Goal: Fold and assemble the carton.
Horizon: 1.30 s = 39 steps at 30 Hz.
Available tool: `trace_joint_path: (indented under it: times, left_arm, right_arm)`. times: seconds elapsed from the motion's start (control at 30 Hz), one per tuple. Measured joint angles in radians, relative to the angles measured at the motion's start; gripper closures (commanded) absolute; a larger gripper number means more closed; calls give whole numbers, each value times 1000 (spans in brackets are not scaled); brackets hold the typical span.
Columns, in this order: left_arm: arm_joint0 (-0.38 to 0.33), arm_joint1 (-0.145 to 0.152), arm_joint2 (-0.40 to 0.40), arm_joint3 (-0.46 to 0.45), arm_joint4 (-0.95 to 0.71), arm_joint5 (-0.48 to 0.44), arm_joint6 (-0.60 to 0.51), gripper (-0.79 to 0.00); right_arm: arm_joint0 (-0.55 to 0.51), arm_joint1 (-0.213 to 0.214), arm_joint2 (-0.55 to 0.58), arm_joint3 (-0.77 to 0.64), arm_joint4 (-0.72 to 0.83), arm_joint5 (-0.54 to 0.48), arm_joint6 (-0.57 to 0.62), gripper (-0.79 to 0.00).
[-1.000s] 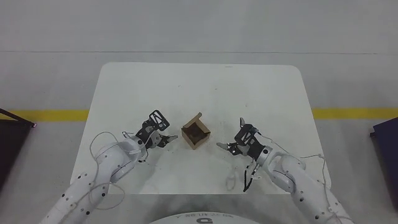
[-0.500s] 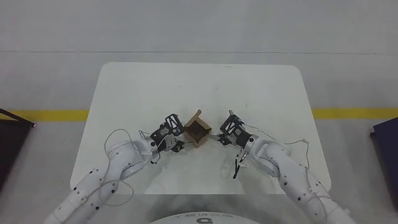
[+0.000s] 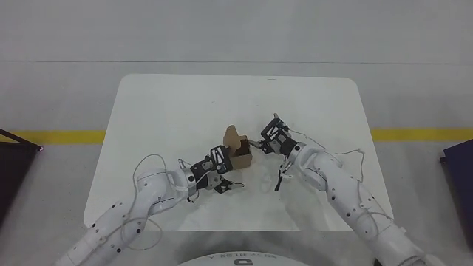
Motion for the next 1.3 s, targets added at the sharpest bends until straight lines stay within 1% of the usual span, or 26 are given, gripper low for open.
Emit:
trace_joint_path:
  times: [0.17, 0.3, 0.47, 0.67, 0.77, 0.87, 1.0, 1.1, 1.2, 1.27, 1.3]
  left_arm:
    - [15, 4, -14, -33, -9, -1, -20, -785]
    - [44, 7, -59, -23, -63, 74, -43, -785]
    - [80, 17, -124, -37, -95, 124, -45, -785]
    - [143, 31, -213, -100, -158, 142, -45, -785]
    - [170, 34, -261, -146, -253, 161, -52, -785]
    - [177, 30, -301, -182, -396, 235, -109, -785]
    - [146, 19, -297, -224, -548, 336, -211, -785]
    - [121, 10, -273, -218, -632, 404, -255, -785]
    - [100, -2, -244, -200, -695, 468, -255, -785]
    - [83, -10, -223, -186, -720, 499, -247, -748]
    - [76, -13, -214, -179, -731, 513, -242, -714]
  right_arm:
    - [36, -15, -26, 22, -11, -17, -12, -785]
    - [39, -21, -34, 26, -24, -19, -12, -785]
    - [5, -17, -15, 1, -36, -31, -22, -785]
    - [-58, -4, 31, -46, -39, -44, -32, -785]
    - [-85, 1, 58, -65, -25, -42, -38, -785]
    - [-113, 7, 90, -85, -16, -41, -42, -785]
    - [-147, 14, 125, -111, -21, -47, -38, -785]
    - [-165, 16, 141, -124, -27, -48, -36, -785]
    - [-181, 18, 152, -135, -34, -44, -40, -785]
    - [-191, 18, 157, -141, -39, -42, -41, -785]
    - [-195, 18, 159, -143, -41, -42, -41, -785]
